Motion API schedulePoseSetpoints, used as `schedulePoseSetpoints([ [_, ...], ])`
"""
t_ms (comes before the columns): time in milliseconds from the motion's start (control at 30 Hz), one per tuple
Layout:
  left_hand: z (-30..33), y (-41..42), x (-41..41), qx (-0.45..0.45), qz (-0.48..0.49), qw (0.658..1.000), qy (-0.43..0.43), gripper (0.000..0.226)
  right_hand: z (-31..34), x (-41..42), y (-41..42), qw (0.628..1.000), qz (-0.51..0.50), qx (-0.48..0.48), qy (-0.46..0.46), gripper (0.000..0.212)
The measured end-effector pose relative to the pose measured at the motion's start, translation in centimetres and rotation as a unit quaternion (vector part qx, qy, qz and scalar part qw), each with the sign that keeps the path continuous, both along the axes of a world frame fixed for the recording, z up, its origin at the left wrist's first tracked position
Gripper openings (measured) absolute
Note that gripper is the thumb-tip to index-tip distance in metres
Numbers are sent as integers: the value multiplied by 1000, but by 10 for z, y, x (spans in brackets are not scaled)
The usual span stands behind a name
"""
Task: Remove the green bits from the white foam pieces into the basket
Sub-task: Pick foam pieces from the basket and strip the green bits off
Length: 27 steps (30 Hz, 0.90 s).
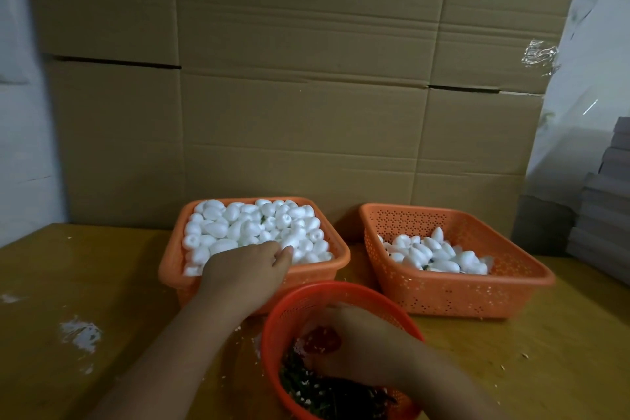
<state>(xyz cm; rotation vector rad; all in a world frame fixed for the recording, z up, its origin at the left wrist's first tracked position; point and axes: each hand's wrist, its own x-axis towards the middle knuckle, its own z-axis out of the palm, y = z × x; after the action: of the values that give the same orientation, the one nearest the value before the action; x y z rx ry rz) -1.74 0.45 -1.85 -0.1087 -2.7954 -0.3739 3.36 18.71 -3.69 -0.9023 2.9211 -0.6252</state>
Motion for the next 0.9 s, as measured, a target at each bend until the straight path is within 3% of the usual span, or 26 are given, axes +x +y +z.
schedulePoseSetpoints([
  [367, 0, -2, -3, 51, -16, 998, 20, 37, -3, -1, 1, 1000, 9, 11, 12, 35],
  [633, 3, -2, 1, 34, -42, 998, -12, 50, -6, -2, 1, 1000, 3, 16, 12, 36],
  [900, 2, -3, -2, 77, -32, 996, 9, 27, -7, -2, 1, 1000, -2, 13, 9, 35],
])
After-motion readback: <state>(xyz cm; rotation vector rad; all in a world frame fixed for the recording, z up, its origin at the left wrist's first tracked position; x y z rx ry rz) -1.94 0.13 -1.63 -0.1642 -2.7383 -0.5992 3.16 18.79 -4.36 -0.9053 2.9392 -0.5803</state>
